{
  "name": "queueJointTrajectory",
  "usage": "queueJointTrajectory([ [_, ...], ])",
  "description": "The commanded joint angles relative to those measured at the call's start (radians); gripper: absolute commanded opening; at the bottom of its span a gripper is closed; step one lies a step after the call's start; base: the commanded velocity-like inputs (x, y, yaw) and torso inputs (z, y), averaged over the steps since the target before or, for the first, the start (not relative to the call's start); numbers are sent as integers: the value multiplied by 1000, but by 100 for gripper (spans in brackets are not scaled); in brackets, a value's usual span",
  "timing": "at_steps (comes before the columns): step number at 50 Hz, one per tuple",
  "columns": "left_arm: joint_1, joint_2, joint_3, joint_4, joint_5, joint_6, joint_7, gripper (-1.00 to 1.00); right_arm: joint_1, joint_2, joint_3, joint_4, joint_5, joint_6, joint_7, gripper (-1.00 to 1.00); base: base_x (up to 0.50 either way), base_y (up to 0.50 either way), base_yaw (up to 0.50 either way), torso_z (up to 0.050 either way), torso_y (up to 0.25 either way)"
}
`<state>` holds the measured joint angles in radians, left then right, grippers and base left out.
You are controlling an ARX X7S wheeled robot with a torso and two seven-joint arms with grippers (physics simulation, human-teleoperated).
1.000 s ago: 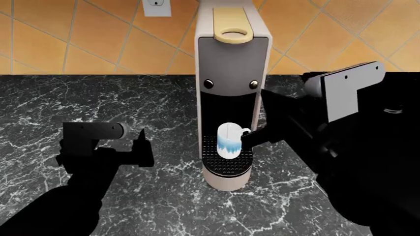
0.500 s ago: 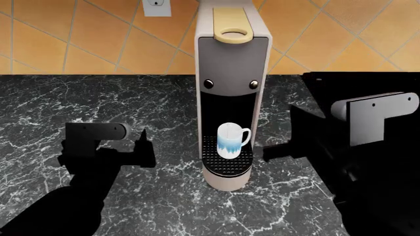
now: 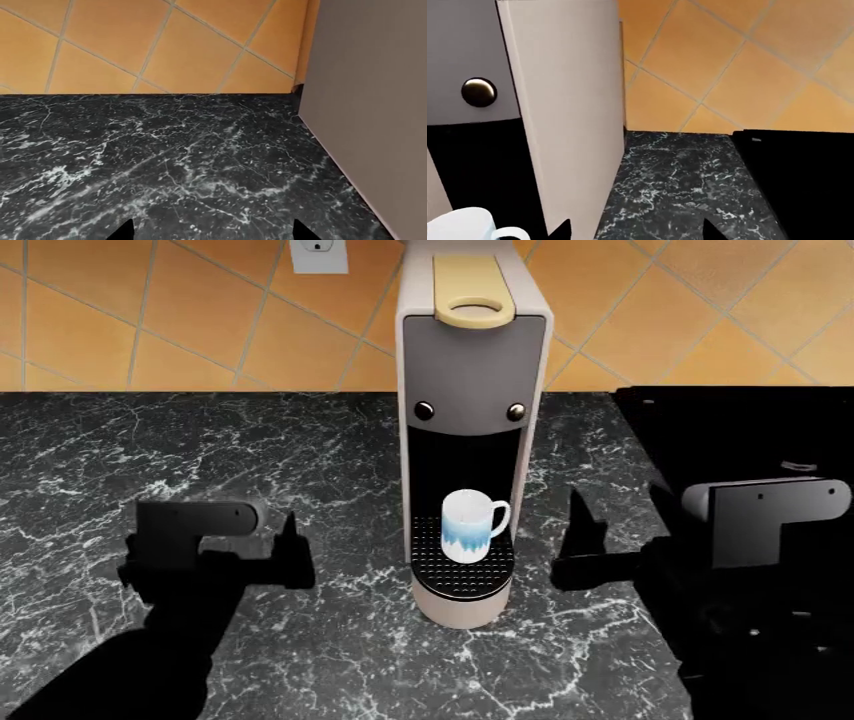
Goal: Press the button on the coffee machine to serve coffee.
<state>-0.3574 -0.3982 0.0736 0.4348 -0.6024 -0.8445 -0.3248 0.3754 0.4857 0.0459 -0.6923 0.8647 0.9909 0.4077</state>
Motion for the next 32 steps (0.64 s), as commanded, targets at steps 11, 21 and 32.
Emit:
queueJointTrajectory([
  [11, 71, -1, 47, -79, 114, 184, 27, 100, -170, -21, -6, 90, -135, -195, -60, 100, 0, 0, 0, 0, 0],
  [21, 108, 4, 41, -105, 131, 241, 27, 100, -216, -37, -13, 127, -171, -263, -83, 100, 0, 0, 0, 0, 0],
  [32, 130, 13, 49, -147, 143, 277, 34, 100, -252, -44, -33, 176, -218, -326, -109, 100, 0, 0, 0, 0, 0],
])
